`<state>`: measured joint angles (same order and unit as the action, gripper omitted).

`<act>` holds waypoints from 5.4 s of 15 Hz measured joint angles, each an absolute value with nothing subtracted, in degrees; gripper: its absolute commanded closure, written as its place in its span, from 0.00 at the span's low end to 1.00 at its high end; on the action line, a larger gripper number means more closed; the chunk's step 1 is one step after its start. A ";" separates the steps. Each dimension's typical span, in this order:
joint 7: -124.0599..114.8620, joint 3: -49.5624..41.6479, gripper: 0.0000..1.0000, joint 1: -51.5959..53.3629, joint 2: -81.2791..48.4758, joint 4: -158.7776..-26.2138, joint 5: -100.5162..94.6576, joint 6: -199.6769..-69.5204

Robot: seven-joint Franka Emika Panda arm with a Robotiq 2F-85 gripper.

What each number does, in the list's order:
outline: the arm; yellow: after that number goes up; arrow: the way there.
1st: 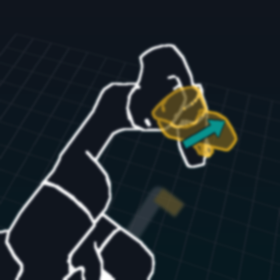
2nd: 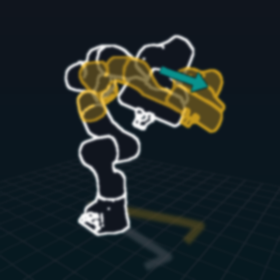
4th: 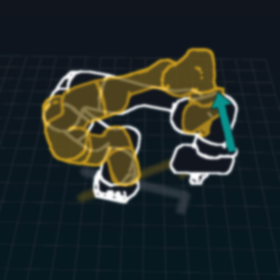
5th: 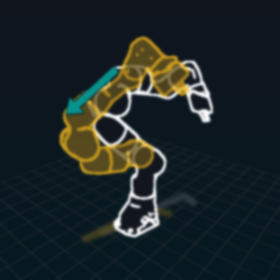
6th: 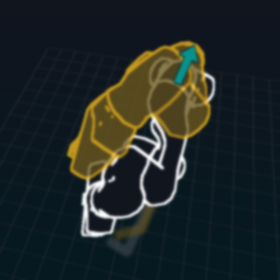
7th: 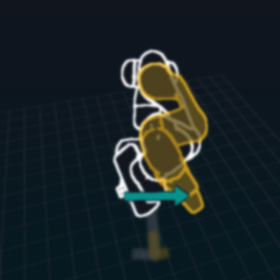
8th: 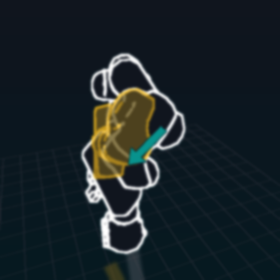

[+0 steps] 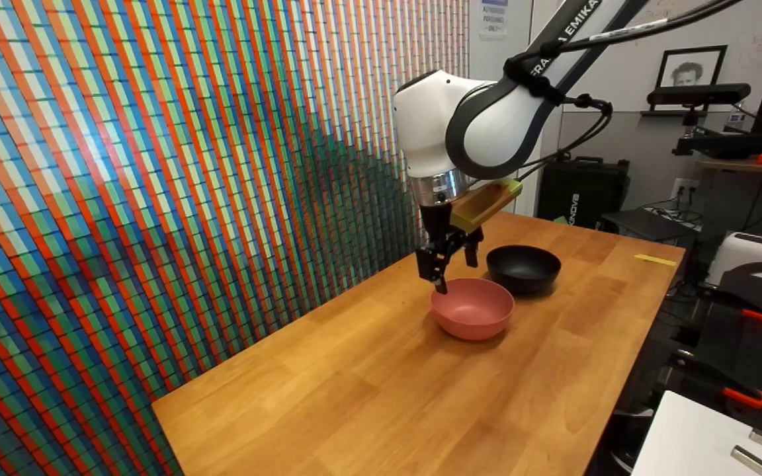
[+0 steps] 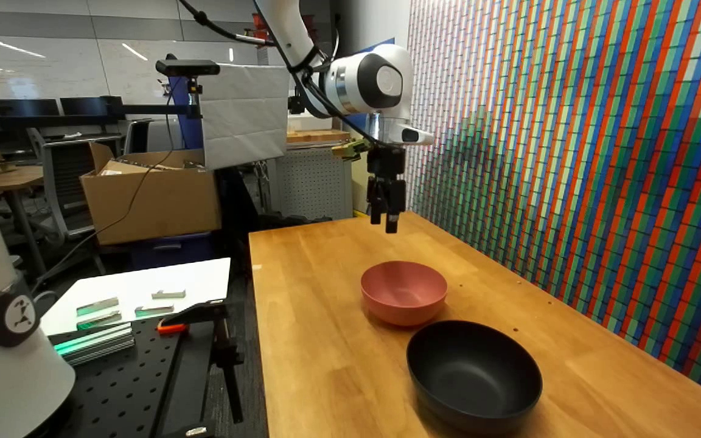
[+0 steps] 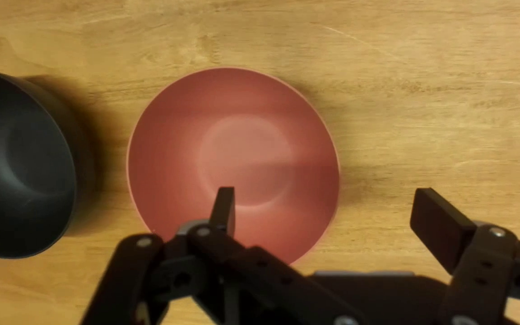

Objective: Put the orange bowl in the black bowl

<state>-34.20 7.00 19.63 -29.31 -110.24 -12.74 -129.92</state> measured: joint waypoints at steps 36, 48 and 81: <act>-33.18 2.17 0.91 22.12 -45.61 -96.76 -12.15 -128.79; -33.22 1.93 0.90 22.65 -36.92 -94.93 -12.15 -125.35; -36.69 -2.75 0.91 13.61 -23.38 -112.95 -14.14 -119.98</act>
<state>-36.69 -2.75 13.61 -23.38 -112.95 -14.14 -119.98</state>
